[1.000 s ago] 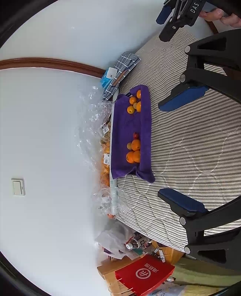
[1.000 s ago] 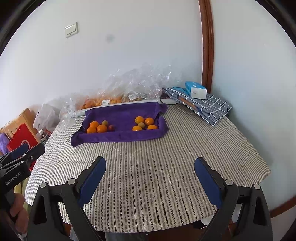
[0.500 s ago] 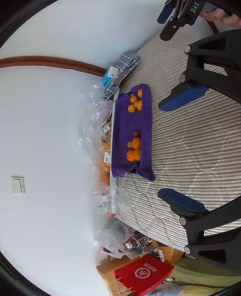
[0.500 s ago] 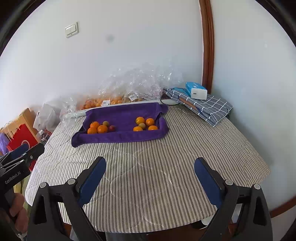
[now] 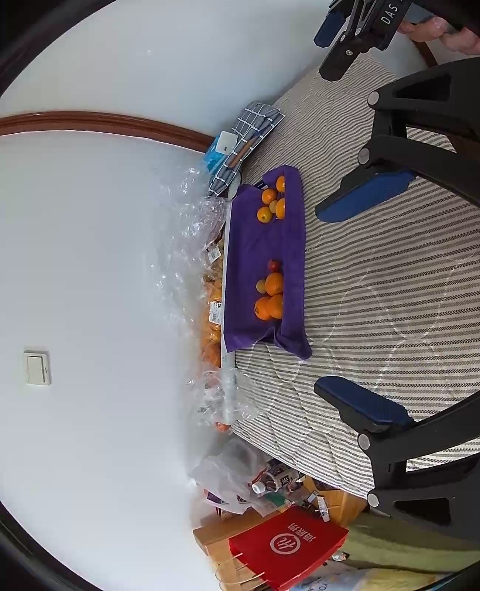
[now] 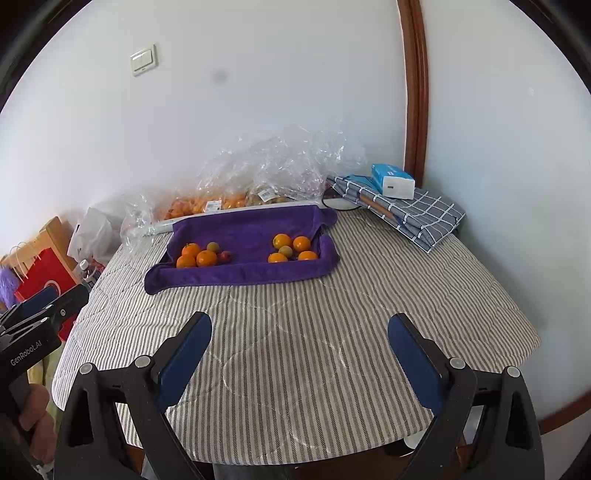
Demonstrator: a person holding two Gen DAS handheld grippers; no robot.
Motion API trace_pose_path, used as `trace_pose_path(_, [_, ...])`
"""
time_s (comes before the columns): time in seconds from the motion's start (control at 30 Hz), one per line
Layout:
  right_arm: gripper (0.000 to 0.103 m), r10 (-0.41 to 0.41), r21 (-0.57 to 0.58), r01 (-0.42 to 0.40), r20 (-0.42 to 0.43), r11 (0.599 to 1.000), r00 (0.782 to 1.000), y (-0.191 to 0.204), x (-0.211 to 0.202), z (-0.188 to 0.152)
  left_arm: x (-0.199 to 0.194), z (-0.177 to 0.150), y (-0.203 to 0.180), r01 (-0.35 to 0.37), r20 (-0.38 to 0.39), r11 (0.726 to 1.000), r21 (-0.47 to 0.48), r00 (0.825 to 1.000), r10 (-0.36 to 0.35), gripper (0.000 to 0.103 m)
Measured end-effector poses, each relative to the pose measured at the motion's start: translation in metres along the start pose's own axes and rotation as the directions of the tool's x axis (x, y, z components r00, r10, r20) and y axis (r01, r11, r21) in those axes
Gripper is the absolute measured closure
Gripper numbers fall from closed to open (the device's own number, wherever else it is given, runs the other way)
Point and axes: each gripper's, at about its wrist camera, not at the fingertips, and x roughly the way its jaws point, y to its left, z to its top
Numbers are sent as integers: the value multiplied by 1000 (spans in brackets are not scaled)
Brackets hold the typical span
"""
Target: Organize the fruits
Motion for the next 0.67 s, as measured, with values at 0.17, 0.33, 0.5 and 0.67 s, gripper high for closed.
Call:
trace_pose_path(0.17, [8, 0, 3, 0, 1, 1000, 1000, 1, 0, 1, 0, 1, 1, 0, 1, 1000, 0, 1000, 0, 18])
trace_pose_path(0.33, [8, 2, 9, -2, 0, 1000, 1000, 1, 1, 2, -1, 2, 1, -4, 2, 1000, 2, 1000, 4, 18])
trace_pose_path(0.5, [8, 3, 13, -3, 2, 1000, 1000, 0, 1, 2, -1, 3, 1, -4, 6, 1000, 2, 1000, 4, 18])
trace_pose_path(0.67, [8, 5, 14, -5, 4, 1000, 1000, 0, 0, 2, -1, 4, 2, -7, 6, 1000, 0, 1000, 7, 17])
